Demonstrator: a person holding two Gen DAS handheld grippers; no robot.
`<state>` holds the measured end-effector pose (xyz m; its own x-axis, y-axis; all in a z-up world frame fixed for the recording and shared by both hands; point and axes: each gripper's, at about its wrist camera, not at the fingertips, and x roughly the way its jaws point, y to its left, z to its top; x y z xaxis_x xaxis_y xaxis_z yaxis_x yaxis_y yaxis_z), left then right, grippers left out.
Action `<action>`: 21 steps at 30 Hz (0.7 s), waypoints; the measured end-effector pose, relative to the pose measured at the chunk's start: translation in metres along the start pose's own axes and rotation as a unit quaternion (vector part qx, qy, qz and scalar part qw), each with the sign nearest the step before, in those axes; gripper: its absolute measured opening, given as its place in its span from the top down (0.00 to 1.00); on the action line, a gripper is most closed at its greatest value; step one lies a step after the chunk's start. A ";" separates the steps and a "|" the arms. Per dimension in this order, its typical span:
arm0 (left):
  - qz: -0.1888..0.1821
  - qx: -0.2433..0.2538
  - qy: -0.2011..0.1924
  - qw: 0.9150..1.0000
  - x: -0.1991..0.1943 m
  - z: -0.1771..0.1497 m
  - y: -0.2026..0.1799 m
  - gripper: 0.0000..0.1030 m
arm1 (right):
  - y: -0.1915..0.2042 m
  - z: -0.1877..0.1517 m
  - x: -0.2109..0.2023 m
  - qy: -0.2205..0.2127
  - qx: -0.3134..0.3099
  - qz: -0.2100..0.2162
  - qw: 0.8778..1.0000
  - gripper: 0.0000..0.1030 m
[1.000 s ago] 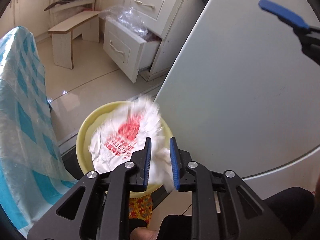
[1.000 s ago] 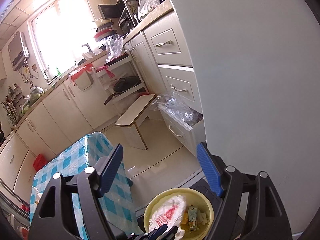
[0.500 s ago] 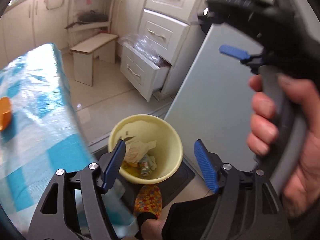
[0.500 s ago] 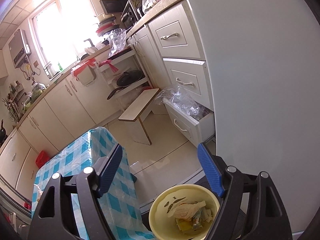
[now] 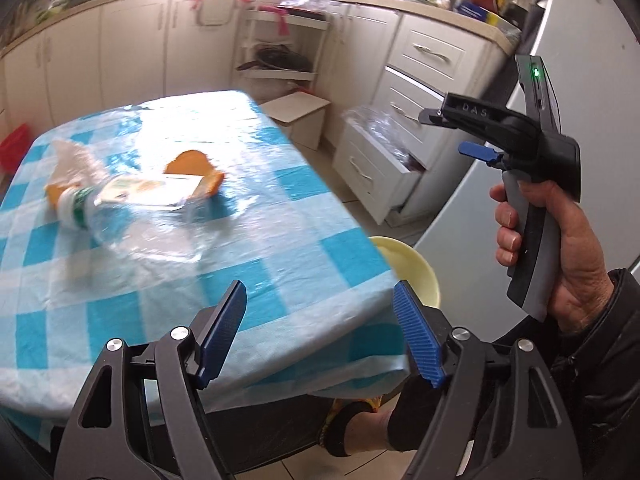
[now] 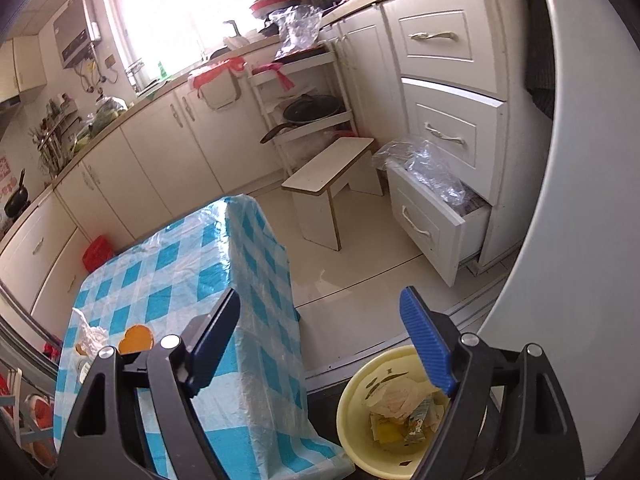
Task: Collect trash
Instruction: 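Move both open tools back over the table, then grasp the clear green-capped water bottle with the left tool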
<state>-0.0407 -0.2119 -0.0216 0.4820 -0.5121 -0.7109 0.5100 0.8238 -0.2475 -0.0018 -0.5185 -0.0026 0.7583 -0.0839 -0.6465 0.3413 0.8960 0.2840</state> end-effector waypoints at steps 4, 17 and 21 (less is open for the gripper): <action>0.010 -0.038 -0.011 0.999 -0.014 -0.004 0.031 0.30 | 0.039 -0.007 0.016 0.023 -0.059 0.005 0.998 0.23; 0.029 -0.174 -0.040 0.983 -0.041 -0.008 0.127 0.28 | 0.171 -0.046 0.075 0.064 -0.238 -0.003 0.969 0.23; 0.036 -0.195 -0.044 0.979 -0.043 -0.010 0.144 0.26 | 0.188 -0.060 0.077 0.083 -0.279 0.006 0.957 0.23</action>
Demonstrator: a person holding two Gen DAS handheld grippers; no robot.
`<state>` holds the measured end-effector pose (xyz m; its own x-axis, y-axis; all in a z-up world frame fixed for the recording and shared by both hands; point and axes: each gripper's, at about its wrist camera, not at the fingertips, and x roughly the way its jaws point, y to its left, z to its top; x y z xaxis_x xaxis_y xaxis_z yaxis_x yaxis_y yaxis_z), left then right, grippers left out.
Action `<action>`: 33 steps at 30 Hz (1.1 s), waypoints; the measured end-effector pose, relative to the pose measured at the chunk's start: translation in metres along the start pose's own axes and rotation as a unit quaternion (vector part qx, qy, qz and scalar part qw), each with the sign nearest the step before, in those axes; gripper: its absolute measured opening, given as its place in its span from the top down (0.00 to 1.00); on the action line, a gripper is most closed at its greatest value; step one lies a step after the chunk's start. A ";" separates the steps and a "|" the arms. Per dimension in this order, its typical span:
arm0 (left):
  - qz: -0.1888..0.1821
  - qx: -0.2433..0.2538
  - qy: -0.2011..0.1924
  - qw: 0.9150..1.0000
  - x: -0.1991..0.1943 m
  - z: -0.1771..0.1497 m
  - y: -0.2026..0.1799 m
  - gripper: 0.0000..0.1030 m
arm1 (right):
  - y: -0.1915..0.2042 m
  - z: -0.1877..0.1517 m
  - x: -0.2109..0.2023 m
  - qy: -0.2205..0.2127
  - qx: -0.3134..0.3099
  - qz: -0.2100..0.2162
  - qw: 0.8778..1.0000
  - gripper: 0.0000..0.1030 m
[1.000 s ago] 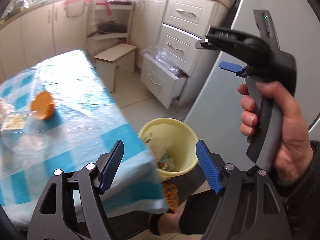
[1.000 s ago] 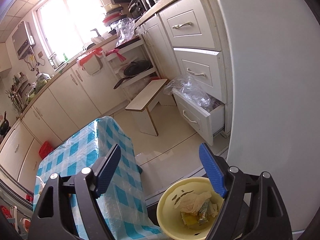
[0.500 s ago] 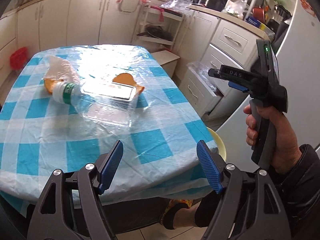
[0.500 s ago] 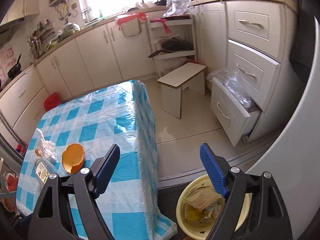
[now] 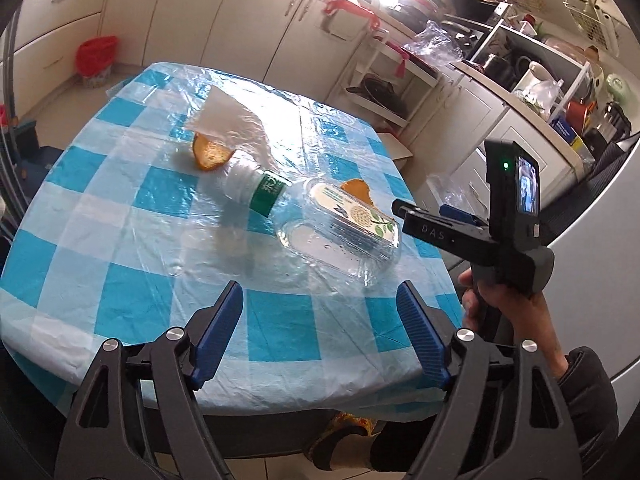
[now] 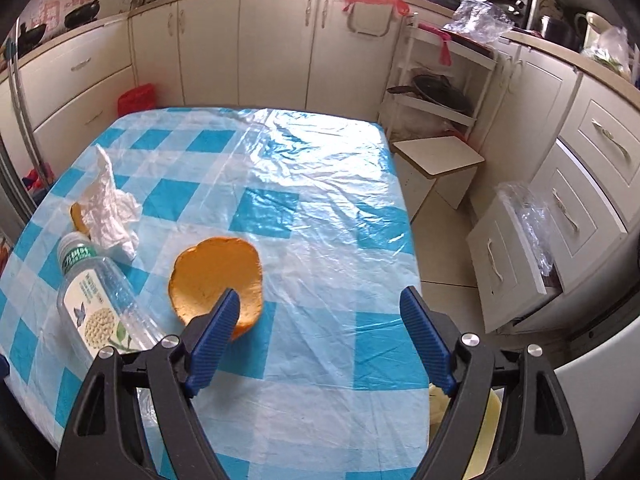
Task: Collect trash
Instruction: 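Grasp the clear green-capped water bottle with the left tool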
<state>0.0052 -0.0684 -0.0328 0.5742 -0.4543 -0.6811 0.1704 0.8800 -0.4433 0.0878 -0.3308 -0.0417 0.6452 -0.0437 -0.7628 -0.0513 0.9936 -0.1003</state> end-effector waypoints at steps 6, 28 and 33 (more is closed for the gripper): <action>0.019 -0.032 -0.004 0.999 0.002 0.004 0.023 0.25 | 0.050 -0.013 -0.030 -0.040 -0.122 0.053 0.990 0.23; 0.087 0.092 0.015 0.992 0.025 0.024 -0.003 0.23 | 0.000 -0.009 -0.027 -0.023 0.022 0.098 0.995 0.19; 0.091 0.108 0.036 0.989 0.041 0.031 -0.003 0.22 | -0.021 -0.011 -0.019 -0.006 0.085 0.123 0.989 0.18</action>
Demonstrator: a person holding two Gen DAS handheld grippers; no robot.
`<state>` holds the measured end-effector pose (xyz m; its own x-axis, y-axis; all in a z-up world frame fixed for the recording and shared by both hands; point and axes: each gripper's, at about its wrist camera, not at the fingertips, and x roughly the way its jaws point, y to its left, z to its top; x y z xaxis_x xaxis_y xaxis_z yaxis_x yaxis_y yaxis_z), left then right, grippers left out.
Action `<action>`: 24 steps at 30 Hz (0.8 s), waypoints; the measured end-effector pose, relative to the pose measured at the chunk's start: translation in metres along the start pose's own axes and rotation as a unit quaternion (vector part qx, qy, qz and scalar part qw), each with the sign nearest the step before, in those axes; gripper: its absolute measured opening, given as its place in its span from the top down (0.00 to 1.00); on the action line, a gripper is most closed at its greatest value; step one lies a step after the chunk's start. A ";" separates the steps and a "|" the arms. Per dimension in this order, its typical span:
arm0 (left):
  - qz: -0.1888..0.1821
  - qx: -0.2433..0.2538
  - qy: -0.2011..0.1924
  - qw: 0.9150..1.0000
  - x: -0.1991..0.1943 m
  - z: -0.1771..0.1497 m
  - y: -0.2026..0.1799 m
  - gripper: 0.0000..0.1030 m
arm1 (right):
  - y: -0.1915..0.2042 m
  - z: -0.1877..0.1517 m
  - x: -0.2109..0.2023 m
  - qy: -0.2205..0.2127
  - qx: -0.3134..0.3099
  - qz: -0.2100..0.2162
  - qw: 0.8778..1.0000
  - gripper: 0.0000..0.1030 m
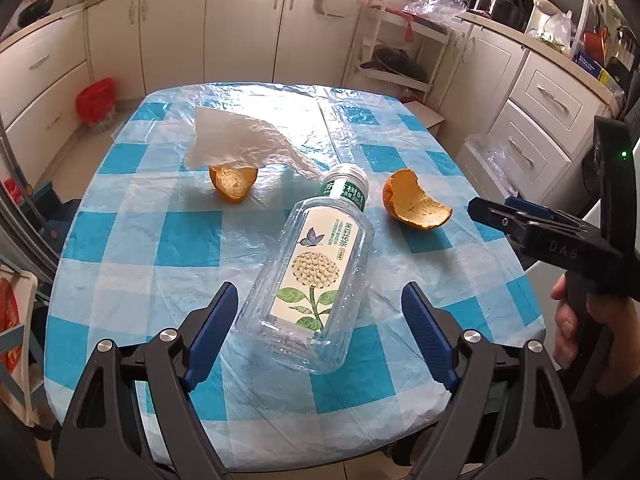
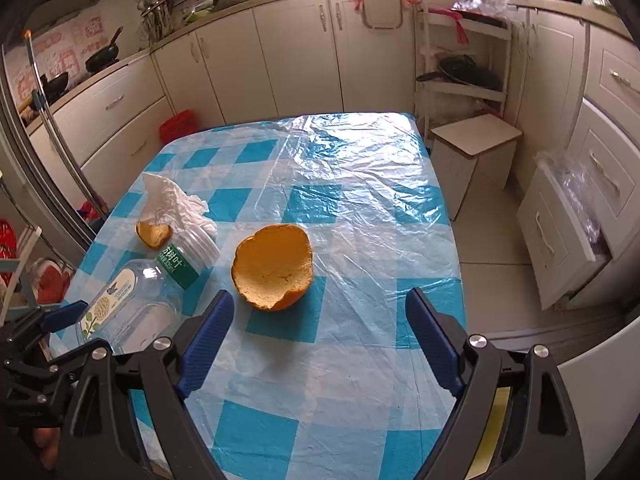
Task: Collect trash
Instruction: 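Grasp the clear green-capped water bottle with the left tool, then lift the bottle with the left tool while the right tool reaches toward the orange peel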
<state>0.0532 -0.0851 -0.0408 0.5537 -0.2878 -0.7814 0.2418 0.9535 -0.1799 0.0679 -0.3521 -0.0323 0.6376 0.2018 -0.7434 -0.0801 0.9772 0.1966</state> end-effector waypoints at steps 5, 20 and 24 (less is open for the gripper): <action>0.007 0.013 0.009 1.000 0.015 0.006 -0.005 0.22 | -0.010 0.000 0.001 0.004 0.031 0.010 0.999 0.18; 0.008 0.003 0.011 1.000 0.031 0.005 -0.001 0.50 | -0.006 0.000 0.007 0.013 0.021 0.011 1.000 0.19; 0.022 -0.016 0.000 1.000 0.021 -0.003 0.012 0.50 | -0.003 0.000 0.011 0.016 0.018 0.010 1.000 0.19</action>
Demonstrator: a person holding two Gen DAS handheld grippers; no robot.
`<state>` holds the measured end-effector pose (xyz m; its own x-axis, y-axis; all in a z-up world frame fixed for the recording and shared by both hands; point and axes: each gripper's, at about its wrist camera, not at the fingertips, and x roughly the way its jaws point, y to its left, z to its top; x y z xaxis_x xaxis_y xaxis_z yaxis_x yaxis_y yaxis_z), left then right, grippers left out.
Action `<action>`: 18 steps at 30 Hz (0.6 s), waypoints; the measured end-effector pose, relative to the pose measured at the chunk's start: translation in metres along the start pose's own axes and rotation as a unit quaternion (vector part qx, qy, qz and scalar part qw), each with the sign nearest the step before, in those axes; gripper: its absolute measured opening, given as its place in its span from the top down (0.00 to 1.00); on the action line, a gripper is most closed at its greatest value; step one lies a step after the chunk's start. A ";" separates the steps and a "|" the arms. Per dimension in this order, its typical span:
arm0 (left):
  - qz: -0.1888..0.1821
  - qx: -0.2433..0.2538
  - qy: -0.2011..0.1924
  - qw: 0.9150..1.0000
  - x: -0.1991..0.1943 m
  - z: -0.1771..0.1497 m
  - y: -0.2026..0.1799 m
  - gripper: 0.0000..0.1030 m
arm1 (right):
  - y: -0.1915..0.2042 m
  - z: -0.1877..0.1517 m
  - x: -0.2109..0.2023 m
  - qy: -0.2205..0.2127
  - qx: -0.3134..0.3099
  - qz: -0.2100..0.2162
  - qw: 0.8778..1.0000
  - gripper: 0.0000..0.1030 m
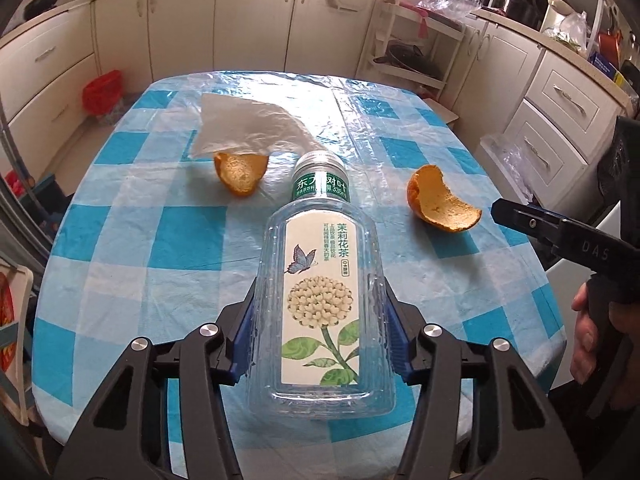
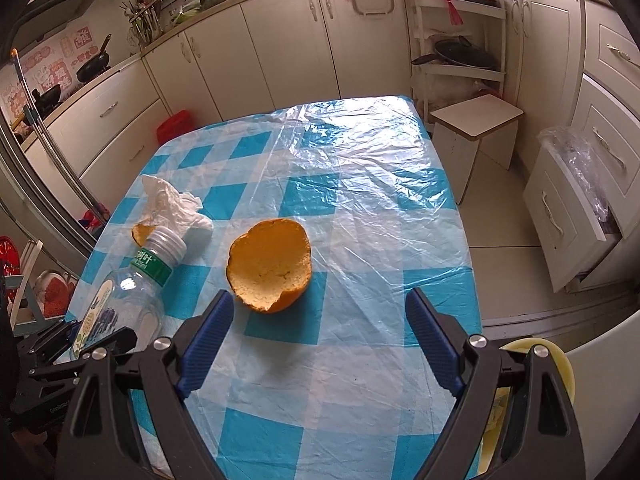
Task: Collect trash
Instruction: 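Lift the bottle with the left tool while the right tool reaches toward the orange peel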
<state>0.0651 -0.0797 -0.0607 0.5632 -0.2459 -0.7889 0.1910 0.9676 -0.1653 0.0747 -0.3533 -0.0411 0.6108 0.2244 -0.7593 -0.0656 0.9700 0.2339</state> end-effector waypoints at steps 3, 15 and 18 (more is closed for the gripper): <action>0.007 -0.001 -0.002 1.000 -0.004 -0.005 0.009 0.50 | 0.004 0.000 0.002 0.002 -0.004 0.001 1.000 0.19; 0.022 0.004 0.002 1.000 -0.006 -0.007 0.009 0.48 | 0.009 0.000 0.010 0.011 -0.007 -0.002 1.000 0.19; 0.022 0.004 0.002 1.000 -0.006 -0.008 0.009 0.48 | 0.011 0.000 0.011 0.011 -0.007 -0.001 1.000 0.19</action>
<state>0.0573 -0.0693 -0.0618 0.5687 -0.2021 -0.7973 0.1728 0.9771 -0.1244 0.0811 -0.3404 -0.0469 0.5929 0.2244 -0.7734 -0.0761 0.9717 0.2236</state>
